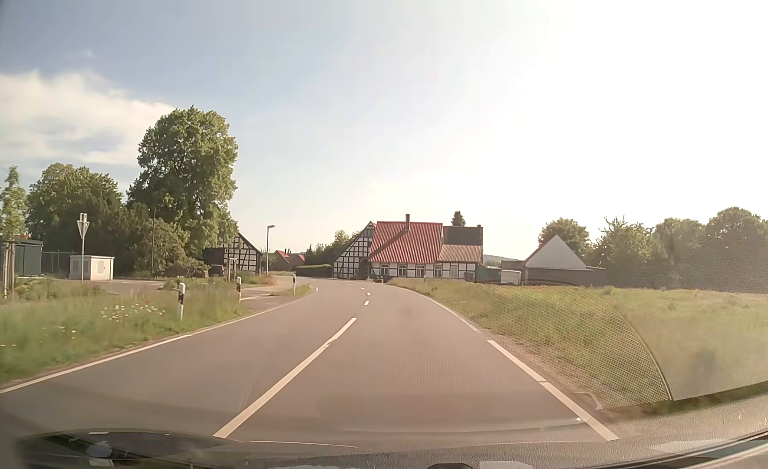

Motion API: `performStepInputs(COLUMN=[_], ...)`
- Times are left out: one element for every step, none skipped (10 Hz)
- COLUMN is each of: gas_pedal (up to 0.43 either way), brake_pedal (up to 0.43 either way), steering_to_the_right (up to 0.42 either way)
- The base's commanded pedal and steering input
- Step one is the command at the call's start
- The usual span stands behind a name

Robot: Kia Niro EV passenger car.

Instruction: Follow the waypoints while adhering to traffic rules and regulations

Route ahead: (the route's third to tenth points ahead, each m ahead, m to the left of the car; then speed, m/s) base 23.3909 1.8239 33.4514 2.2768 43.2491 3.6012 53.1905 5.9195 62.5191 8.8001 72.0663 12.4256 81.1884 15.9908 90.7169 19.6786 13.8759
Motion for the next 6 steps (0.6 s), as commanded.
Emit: performStepInputs(gas_pedal=[0.157,0.157,0.169,0.169,0.169,0.169], brake_pedal=[0.0,0.0,0.0,0.0,0.0,0.0], steering_to_the_right=[-0.001,-0.003,-0.005,-0.006,-0.006,-0.007])
